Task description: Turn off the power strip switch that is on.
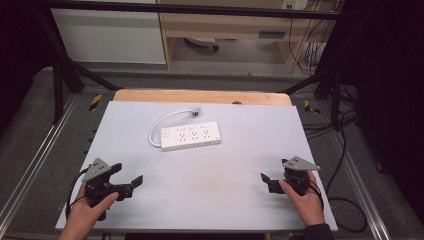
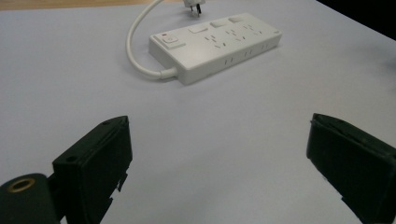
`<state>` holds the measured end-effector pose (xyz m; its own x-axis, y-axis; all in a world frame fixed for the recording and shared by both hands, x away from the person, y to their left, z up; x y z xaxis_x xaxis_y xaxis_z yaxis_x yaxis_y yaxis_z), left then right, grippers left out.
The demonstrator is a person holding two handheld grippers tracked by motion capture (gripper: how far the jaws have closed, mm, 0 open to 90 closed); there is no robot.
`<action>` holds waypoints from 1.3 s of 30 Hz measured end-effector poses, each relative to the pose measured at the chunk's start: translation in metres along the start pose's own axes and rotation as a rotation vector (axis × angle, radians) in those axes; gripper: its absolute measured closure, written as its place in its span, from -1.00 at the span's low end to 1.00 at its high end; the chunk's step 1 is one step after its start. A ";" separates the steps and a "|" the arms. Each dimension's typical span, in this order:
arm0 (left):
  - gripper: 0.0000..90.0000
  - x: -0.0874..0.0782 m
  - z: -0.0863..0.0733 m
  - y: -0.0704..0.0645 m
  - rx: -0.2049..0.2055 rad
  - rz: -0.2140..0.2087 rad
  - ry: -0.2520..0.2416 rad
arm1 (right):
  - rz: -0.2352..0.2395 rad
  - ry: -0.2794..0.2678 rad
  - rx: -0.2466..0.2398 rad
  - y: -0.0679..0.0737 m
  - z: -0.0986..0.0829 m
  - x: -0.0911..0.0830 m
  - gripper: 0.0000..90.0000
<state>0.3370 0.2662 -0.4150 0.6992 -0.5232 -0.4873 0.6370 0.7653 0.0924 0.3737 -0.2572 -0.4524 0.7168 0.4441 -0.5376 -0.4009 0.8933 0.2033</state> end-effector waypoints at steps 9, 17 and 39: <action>-0.84 0.027 0.013 -0.005 0.012 -0.034 0.021 | -0.005 -0.014 0.004 0.000 0.001 -0.002 -0.93; -0.84 0.047 0.039 -0.006 0.056 -0.041 0.006 | -0.002 -0.001 -0.001 0.003 0.001 0.000 -0.92; -0.81 0.106 0.075 -0.002 0.056 -0.031 -0.019 | -0.012 -0.004 -0.003 0.003 0.002 0.000 -0.92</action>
Point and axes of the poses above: each handheld gripper's, and its own axes: x roughly forward along the jaws, z roughly out of its top, y roughly to its left, the point moved 2 cm from there along x, roughly forward along the jaws, and after that the axes turned 15 degrees about x, right-handed, at the moved point
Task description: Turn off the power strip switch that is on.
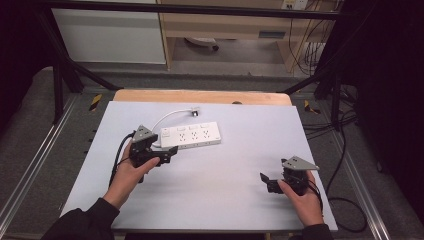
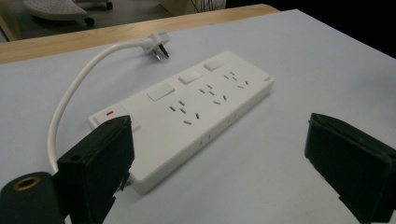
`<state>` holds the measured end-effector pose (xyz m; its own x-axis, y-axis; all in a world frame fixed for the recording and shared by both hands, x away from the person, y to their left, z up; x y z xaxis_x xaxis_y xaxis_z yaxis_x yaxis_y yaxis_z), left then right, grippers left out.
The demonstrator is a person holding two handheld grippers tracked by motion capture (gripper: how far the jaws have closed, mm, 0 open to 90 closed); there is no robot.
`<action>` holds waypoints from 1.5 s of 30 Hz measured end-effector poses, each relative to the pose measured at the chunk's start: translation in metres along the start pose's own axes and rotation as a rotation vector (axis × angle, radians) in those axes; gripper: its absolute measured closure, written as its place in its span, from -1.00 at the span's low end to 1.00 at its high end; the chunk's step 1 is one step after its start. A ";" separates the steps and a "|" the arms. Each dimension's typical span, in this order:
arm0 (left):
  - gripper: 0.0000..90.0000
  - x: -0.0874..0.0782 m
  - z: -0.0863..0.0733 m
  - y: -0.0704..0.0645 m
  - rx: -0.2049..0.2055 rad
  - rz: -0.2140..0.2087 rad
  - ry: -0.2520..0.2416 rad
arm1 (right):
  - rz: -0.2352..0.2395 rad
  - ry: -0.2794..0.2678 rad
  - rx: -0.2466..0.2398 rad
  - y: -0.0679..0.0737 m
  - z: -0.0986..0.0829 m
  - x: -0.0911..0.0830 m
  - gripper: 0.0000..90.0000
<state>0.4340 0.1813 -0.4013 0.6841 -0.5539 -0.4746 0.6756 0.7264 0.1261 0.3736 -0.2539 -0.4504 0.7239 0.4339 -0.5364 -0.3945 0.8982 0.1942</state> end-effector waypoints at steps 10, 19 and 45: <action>-0.76 0.017 0.017 0.001 0.012 0.007 -0.004 | 0.008 -0.005 0.001 0.002 0.001 -0.001 -0.91; -0.80 0.034 0.029 0.003 0.028 0.025 -0.015 | 0.010 -0.012 0.001 0.002 0.002 -0.001 -0.91; -0.77 0.071 0.035 0.023 0.016 0.075 0.024 | 0.012 -0.007 -0.009 0.003 0.002 -0.001 -0.91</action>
Point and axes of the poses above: each handheld gripper's, and its own axes: x roughly forward along the jaws, z roughly out of its top, y roughly to its left, the point moved 2 cm from there along x, roughly forward along the jaws, and after that the axes turned 15 degrees about x, right-handed, at the moved point
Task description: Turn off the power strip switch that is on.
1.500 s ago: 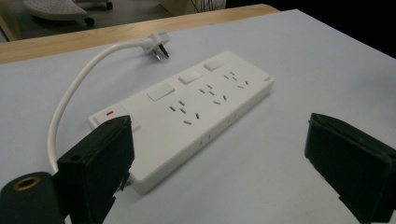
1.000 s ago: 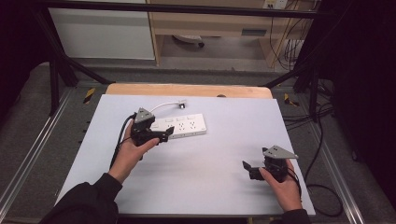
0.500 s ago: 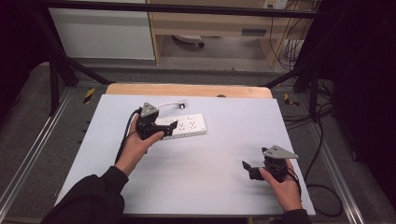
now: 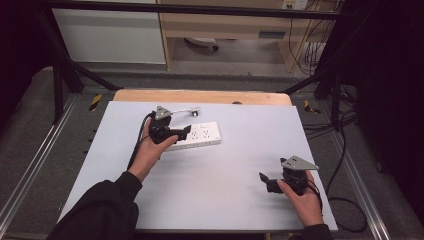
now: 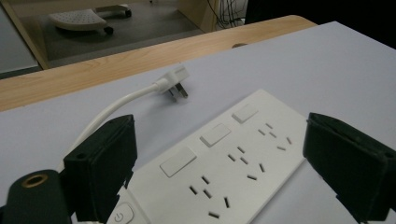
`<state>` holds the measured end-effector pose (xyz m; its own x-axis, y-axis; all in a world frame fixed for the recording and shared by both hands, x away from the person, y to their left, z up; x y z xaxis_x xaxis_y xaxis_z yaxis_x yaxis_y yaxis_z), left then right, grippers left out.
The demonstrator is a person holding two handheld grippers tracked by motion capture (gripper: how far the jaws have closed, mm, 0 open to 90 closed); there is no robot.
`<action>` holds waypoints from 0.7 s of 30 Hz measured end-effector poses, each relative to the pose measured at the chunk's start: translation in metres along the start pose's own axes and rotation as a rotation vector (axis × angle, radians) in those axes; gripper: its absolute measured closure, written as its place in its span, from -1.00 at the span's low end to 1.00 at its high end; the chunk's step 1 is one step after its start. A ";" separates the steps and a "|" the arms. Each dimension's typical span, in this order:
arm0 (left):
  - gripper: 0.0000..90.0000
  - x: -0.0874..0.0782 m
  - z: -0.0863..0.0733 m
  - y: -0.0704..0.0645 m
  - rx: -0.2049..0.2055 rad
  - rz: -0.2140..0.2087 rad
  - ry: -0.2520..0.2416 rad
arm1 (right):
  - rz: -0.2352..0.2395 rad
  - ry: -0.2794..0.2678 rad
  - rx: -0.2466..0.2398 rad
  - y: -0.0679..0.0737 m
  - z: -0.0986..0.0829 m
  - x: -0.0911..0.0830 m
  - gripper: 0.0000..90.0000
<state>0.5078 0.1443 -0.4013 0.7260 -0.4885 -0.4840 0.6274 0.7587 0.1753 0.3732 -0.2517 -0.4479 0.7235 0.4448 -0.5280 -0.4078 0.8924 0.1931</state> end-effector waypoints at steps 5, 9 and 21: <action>-0.77 0.005 -0.001 0.006 0.004 0.033 0.009 | -0.004 -0.001 -0.002 0.000 0.000 0.000 -0.91; -0.75 0.009 -0.003 0.009 -0.010 0.048 0.021 | -0.006 -0.004 -0.003 0.000 0.000 0.000 -0.91; -0.70 0.016 -0.008 0.013 -0.020 0.055 0.035 | -0.001 -0.003 -0.005 0.001 0.000 0.000 -0.91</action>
Point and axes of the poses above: each handheld gripper's, and its own axes: x roughly forward along the jaws, z roughly out of its top, y roughly to its left, the point moved 2 cm from there along x, roughly forward along the jaws, and after that the axes turned 15 degrees about x, right-handed, at the moved point
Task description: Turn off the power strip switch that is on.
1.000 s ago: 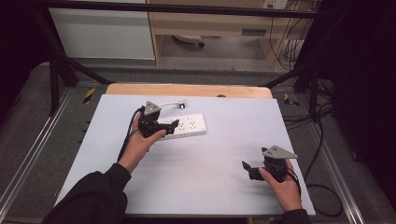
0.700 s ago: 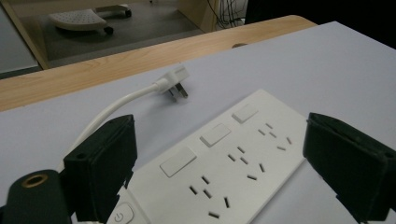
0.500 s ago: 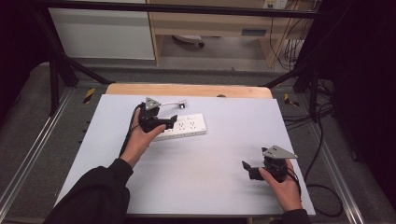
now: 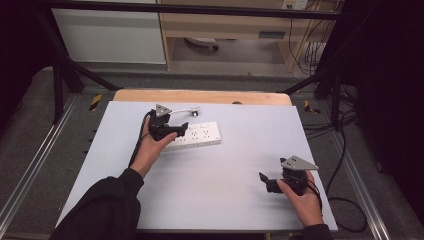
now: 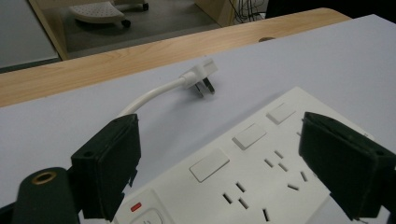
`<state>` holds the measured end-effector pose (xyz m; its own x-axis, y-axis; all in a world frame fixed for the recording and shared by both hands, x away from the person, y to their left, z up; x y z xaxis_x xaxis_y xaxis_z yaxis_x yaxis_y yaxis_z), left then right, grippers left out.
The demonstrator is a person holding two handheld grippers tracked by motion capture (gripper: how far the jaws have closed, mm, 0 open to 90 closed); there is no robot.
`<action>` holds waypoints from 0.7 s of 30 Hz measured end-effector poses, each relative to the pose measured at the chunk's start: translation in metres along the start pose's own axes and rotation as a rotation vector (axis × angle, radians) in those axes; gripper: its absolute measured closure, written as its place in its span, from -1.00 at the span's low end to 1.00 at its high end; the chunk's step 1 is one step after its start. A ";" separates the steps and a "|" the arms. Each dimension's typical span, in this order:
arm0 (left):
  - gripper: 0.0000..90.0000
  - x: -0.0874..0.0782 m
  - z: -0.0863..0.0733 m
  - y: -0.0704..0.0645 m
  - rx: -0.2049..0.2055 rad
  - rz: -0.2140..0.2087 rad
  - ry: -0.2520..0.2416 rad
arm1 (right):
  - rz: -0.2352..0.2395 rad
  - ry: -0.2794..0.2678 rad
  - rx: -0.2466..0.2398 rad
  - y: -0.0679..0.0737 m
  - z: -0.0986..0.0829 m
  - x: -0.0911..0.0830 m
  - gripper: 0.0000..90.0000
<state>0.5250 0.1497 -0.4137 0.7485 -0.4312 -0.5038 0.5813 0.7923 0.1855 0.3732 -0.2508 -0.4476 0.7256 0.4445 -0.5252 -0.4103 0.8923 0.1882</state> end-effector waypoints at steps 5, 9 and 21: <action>-0.67 0.002 -0.002 0.003 -0.006 0.004 0.007 | 0.000 0.007 0.005 0.000 0.000 0.000 -0.91; -0.60 0.005 -0.004 0.004 -0.019 -0.003 0.017 | 0.002 0.007 0.002 0.000 0.000 0.000 -0.91; -0.26 0.011 -0.007 0.004 -0.016 0.001 0.035 | 0.005 0.013 0.008 0.000 -0.001 0.000 -0.90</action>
<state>0.5338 0.1512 -0.4247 0.7375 -0.4153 -0.5325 0.5749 0.7998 0.1724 0.3729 -0.2507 -0.4483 0.7165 0.4482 -0.5346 -0.4099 0.8905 0.1973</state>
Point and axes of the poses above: each handheld gripper's, and its own axes: x roughly forward along the jaws, z roughly out of its top, y roughly to its left, the point moved 2 cm from there along x, roughly forward along the jaws, and after that the axes turned 15 degrees about x, right-handed, at the moved point
